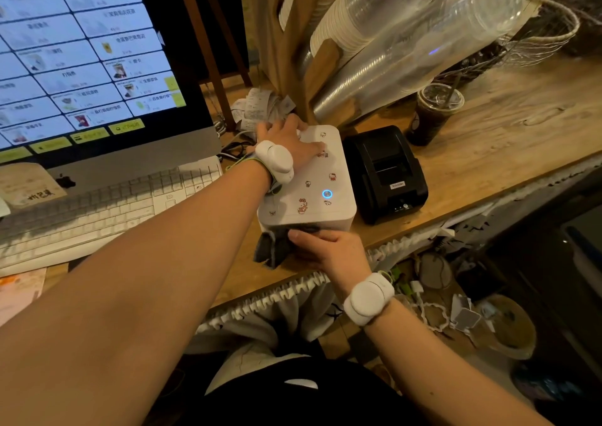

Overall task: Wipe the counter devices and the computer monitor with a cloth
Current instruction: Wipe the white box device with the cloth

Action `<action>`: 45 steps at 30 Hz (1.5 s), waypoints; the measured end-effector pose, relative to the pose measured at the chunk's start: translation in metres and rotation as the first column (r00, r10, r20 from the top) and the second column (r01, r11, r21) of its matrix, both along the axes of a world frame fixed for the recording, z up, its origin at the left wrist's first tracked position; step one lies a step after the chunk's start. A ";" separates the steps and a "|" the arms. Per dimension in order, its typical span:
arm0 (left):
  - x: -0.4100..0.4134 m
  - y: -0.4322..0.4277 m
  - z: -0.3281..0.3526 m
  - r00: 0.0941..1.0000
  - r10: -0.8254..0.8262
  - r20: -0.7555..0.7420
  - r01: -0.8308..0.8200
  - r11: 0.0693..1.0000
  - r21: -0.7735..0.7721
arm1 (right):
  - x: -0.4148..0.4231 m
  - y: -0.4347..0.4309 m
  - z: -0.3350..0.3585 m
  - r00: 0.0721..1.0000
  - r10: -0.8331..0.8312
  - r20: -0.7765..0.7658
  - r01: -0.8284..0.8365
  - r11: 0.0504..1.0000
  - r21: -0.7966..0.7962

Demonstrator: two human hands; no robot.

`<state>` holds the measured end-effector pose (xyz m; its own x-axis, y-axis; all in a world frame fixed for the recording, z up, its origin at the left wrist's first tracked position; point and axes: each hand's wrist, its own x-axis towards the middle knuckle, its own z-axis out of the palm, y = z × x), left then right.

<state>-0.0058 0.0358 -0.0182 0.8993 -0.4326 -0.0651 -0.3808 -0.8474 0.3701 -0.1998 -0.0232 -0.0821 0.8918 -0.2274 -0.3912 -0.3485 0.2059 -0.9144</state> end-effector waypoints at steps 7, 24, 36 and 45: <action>0.004 0.002 -0.005 1.000 0.009 -0.026 -0.010 0.999 -0.036 | 0.005 0.014 0.005 0.998 0.015 -0.057 -0.008 0.993 0.118; -0.005 0.047 0.004 0.914 0.248 -0.320 -0.348 0.886 -0.308 | 0.014 0.050 0.031 0.994 -0.053 -0.091 0.074 0.966 0.249; 0.002 0.097 0.023 0.918 0.150 -0.368 -0.280 0.901 -0.332 | 0.088 0.012 0.098 0.974 0.224 -0.037 -0.221 0.973 0.062; -0.027 0.088 0.026 0.850 0.032 -0.525 -0.118 0.984 -0.132 | 0.117 -0.031 0.076 0.981 -0.188 0.037 0.164 0.722 -0.672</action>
<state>-0.0328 0.1233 0.0076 0.7824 -0.4085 -0.4700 -0.0339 -0.7816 0.6229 -0.0830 -0.0544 -0.0061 0.7989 -0.5926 -0.1028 -0.3993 -0.3948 -0.8275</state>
